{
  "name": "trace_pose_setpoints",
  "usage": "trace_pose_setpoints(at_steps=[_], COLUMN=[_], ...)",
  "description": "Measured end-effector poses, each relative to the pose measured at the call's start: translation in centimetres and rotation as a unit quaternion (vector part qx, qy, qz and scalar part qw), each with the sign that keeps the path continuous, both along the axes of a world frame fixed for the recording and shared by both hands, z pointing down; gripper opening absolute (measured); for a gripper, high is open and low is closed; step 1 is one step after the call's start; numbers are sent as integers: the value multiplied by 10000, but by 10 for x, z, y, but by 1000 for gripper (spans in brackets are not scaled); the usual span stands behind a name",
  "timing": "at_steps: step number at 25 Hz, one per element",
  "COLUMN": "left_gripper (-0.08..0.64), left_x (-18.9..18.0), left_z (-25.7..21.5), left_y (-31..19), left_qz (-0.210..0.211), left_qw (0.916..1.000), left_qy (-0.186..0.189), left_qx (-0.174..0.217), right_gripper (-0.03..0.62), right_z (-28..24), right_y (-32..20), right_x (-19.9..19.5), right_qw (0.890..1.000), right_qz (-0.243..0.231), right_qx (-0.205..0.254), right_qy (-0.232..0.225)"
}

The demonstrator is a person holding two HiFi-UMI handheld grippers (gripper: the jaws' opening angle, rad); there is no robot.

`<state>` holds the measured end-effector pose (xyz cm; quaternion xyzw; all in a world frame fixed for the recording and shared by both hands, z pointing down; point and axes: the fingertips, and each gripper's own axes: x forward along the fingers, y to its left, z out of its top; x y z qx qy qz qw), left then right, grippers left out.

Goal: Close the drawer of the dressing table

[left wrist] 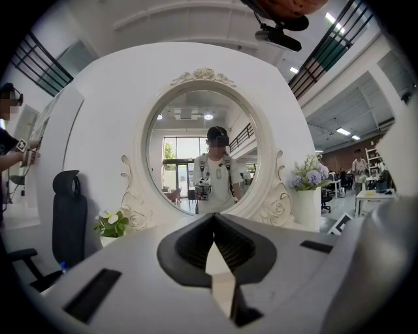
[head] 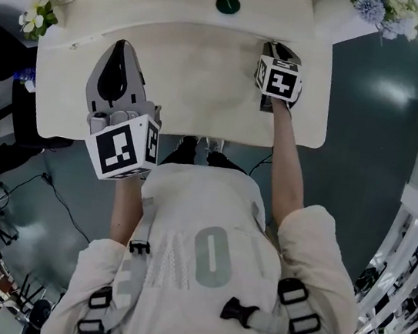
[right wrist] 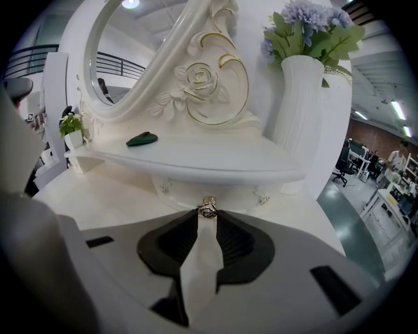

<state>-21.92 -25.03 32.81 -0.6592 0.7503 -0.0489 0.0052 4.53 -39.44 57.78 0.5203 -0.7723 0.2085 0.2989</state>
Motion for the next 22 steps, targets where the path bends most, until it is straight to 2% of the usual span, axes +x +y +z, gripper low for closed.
trace_pose_setpoints(at_steps=[8, 14, 18, 22], left_gripper=[20, 20, 20, 20], left_x=[0, 0, -3, -4], left_z=[-3, -11, -18, -23], left_y=[2, 9, 17, 25], left_qz=[12, 40, 22, 38], left_qw=[10000, 9999, 9997, 9994], left_qy=[-18, -34, -33, -22], left_qx=[37, 132, 234, 342], right_gripper=[104, 110, 110, 103], right_z=[0, -6, -29, -72], right_y=[-1, 5, 14, 24], right_x=[0, 1, 1, -3], right_qw=[9999, 9995, 9988, 9956], right_qz=[56, 254, 264, 196], right_qx=[-9, 108, 374, 881], right_qy=[-161, -122, -161, -252])
